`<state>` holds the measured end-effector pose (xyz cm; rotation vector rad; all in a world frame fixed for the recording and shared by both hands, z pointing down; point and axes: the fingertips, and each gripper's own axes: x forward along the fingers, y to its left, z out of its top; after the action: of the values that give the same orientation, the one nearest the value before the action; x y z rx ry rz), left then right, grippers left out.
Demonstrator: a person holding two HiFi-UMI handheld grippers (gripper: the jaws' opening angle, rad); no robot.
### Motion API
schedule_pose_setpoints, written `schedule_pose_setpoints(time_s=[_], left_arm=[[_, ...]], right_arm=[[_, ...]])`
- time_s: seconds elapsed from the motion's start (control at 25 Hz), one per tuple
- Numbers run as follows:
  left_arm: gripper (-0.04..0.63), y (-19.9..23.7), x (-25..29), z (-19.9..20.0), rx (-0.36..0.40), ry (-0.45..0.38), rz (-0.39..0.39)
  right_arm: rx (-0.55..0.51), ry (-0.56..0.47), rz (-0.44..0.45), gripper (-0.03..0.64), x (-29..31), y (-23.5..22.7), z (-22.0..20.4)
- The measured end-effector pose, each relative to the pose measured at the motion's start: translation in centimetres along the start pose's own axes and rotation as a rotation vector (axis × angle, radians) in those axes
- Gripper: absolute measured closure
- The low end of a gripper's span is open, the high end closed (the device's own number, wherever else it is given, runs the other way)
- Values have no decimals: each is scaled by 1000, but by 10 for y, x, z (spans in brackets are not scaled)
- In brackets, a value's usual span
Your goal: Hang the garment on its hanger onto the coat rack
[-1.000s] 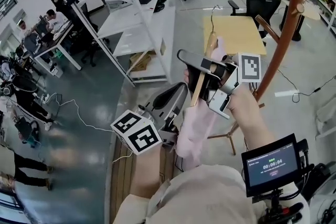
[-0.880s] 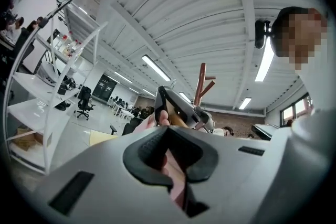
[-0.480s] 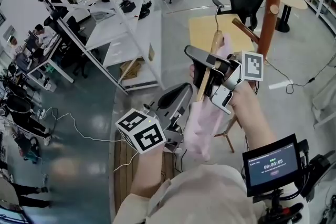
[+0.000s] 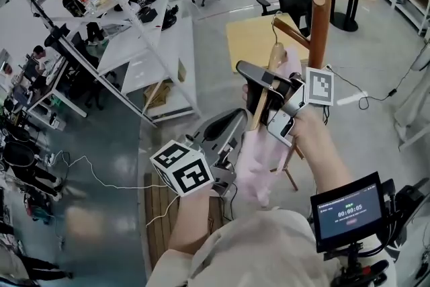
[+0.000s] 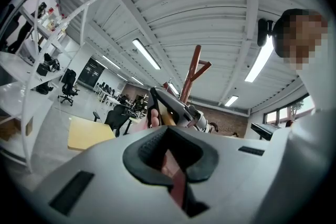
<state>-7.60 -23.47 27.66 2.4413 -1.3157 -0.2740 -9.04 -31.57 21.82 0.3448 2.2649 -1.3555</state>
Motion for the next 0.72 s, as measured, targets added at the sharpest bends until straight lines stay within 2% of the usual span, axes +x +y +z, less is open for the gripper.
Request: schedule_pose_setpoints(time_s=[0.24,0.72], left_arm=[[589,-7,8,-12,-61,0,-7],[589,-9,9,-34,-79,27,-18]], right_arm=[[34,-12,-39,604,-18,-6,2],[24,-48,-82,604,-41,-11,-5]])
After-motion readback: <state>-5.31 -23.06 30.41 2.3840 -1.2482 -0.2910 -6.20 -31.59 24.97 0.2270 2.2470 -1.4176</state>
